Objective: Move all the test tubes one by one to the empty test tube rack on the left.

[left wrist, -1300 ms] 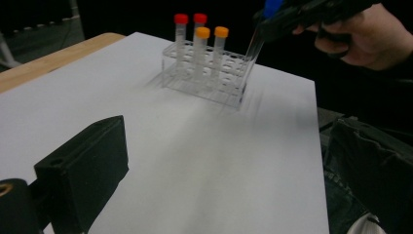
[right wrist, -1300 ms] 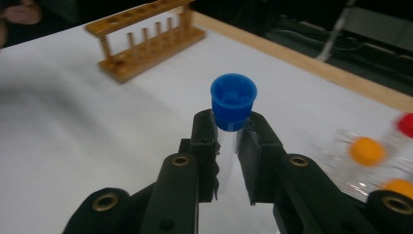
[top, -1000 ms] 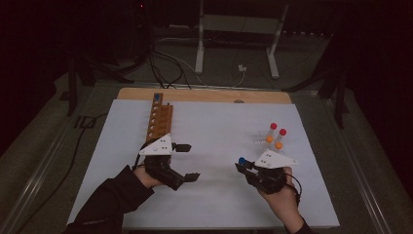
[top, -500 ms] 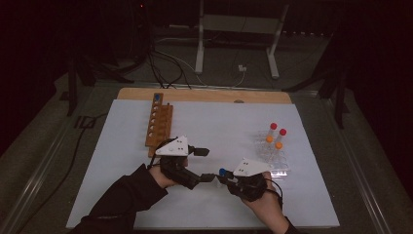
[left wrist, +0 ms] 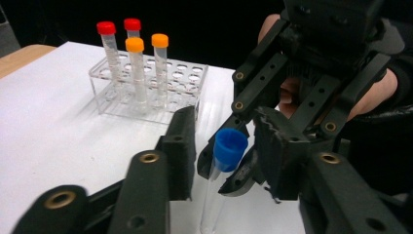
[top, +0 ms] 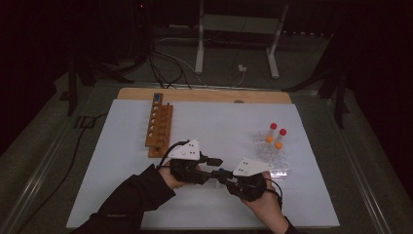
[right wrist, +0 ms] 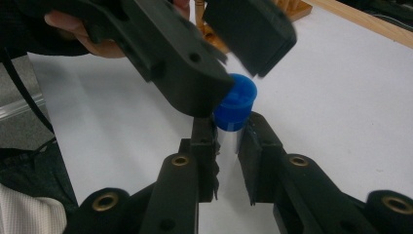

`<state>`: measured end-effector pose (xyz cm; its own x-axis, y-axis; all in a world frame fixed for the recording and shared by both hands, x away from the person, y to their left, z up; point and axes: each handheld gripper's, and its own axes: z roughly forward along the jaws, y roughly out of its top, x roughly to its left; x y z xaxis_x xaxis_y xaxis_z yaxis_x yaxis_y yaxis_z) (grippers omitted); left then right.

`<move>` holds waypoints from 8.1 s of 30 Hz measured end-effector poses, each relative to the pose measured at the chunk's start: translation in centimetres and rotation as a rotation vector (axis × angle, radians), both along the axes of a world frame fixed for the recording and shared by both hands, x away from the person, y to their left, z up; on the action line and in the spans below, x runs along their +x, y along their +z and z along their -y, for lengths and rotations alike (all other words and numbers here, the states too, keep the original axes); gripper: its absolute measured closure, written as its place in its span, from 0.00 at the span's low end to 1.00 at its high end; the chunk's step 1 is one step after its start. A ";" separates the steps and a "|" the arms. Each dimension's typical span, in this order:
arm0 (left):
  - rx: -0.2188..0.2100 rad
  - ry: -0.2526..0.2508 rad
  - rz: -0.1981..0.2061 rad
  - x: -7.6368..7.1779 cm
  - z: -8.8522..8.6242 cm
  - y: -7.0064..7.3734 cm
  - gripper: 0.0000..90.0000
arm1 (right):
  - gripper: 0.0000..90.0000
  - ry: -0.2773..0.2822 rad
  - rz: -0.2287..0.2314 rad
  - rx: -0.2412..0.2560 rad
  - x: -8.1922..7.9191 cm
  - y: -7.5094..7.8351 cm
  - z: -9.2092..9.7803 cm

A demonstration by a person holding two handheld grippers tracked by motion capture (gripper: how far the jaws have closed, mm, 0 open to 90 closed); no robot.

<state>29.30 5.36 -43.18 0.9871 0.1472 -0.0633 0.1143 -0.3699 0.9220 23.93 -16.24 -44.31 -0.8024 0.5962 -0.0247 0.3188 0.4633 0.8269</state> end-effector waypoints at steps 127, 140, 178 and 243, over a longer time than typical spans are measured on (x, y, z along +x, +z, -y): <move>0.053 0.899 0.120 17.6 -15.1 -2.3 0.86 | 0.00 -0.047 0.040 0.219 -0.2 1.2 3.1; 0.079 0.886 0.108 17.7 -14.9 -2.6 0.86 | 0.00 -0.046 0.039 0.220 -0.3 1.3 3.2; -0.030 0.455 0.007 4.0 -13.4 0.8 0.02 | 0.00 -0.375 0.141 0.184 2.2 2.6 13.1; -0.013 0.312 -0.043 -0.7 -11.7 -2.3 0.02 | 0.83 -0.508 0.052 -0.013 5.4 -0.1 14.7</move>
<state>28.60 17.08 -45.43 0.8907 0.4416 -0.1078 0.2594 -0.2990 0.9183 29.28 -30.90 -44.44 -0.4084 0.9104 -0.0668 0.4648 0.2704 0.8431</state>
